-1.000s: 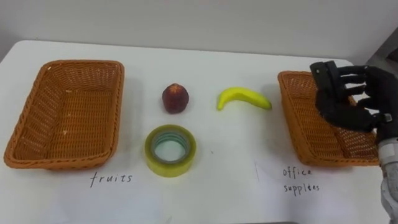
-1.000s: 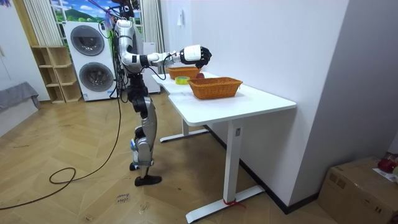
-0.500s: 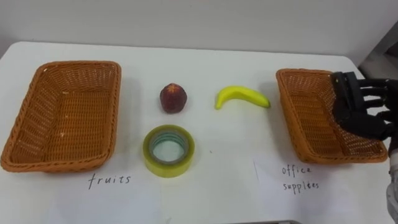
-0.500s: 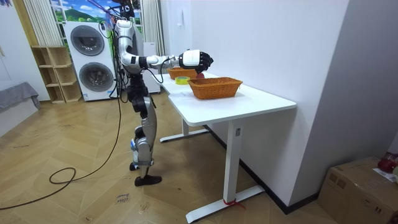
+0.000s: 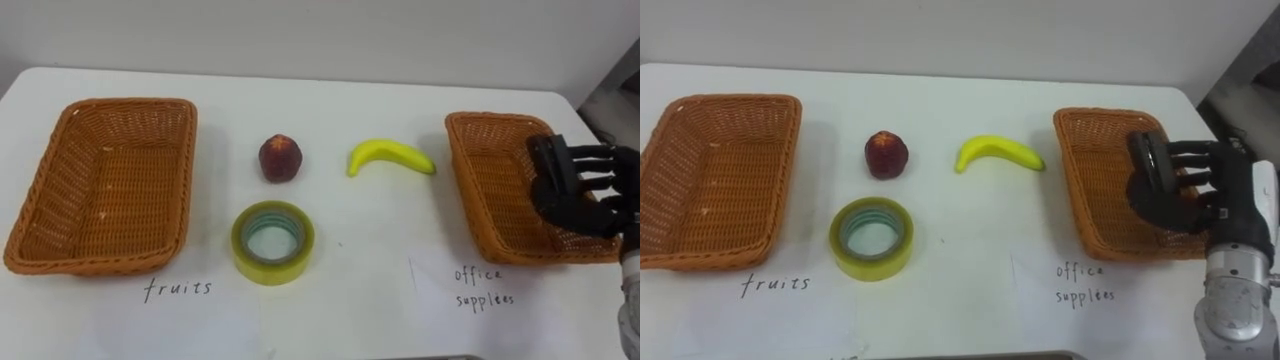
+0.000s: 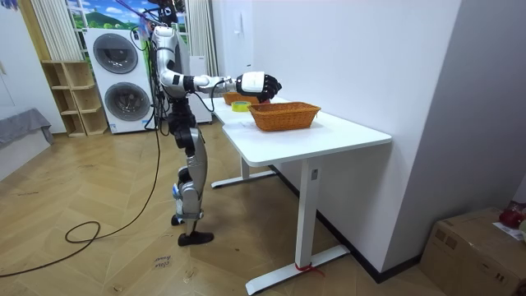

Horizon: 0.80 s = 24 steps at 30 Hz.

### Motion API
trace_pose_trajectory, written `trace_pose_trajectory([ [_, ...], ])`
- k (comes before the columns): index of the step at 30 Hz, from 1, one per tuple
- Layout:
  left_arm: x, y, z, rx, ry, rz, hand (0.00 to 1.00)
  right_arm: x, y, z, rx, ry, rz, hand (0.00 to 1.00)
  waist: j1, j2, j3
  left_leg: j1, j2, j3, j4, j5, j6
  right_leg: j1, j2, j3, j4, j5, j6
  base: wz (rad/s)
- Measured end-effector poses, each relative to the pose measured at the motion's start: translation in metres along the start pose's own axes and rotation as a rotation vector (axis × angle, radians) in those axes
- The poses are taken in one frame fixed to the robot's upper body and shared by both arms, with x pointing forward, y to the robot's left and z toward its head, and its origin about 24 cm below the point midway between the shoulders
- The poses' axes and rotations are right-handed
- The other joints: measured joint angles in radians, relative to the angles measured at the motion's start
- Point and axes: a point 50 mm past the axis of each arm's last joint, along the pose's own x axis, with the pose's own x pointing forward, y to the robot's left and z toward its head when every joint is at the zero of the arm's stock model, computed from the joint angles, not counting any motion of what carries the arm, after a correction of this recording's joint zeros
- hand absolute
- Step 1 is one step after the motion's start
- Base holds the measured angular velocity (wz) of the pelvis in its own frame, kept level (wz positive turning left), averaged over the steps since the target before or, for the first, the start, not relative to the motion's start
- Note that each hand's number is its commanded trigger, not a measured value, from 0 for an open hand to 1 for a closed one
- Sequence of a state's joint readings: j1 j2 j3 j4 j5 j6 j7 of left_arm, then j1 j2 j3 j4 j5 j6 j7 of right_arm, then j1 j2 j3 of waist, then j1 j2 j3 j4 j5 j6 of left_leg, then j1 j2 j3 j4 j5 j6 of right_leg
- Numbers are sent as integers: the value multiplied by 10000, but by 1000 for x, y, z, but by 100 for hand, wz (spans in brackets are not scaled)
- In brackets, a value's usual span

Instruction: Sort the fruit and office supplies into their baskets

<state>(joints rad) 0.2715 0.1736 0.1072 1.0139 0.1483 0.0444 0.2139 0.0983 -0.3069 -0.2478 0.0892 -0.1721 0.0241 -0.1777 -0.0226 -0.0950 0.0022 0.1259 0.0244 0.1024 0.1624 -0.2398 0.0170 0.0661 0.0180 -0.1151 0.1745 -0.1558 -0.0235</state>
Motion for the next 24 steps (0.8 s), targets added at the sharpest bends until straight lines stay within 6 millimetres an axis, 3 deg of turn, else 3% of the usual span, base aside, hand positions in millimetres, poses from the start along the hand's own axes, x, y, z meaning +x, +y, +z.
trace_pose_trajectory([
  [6, -1, -1, -3, 72, 49, -37, 0, -1, 9, 1, -41, -67, 541, 0, 0, -54, -45, 6, 0, 2, 23, 0, 0, 4, -2, -5, 13, 1, -1, 0],
  [11, -1, 0, -5, 251, 91, -28, 0, -1, 9, 2, -500, -164, 553, 0, 44, 36, -27, 30, 3, 2, 39, 0, 0, -9, -6, -10, 110, 0, 0, 0],
  [18, -1, 0, -8, 285, 293, -89, 0, -1, 9, 3, -722, -224, 533, 0, 5, 139, -79, 31, 2, 3, 41, 0, 0, -2, -10, -7, 145, 0, -1, 0],
  [24, -2, -2, -9, 259, 309, -125, 0, -1, 9, 3, -696, -218, 542, 0, 18, 117, -66, 57, -5, 12, 39, 0, 0, 30, -11, 6, 144, 0, -1, 0],
])
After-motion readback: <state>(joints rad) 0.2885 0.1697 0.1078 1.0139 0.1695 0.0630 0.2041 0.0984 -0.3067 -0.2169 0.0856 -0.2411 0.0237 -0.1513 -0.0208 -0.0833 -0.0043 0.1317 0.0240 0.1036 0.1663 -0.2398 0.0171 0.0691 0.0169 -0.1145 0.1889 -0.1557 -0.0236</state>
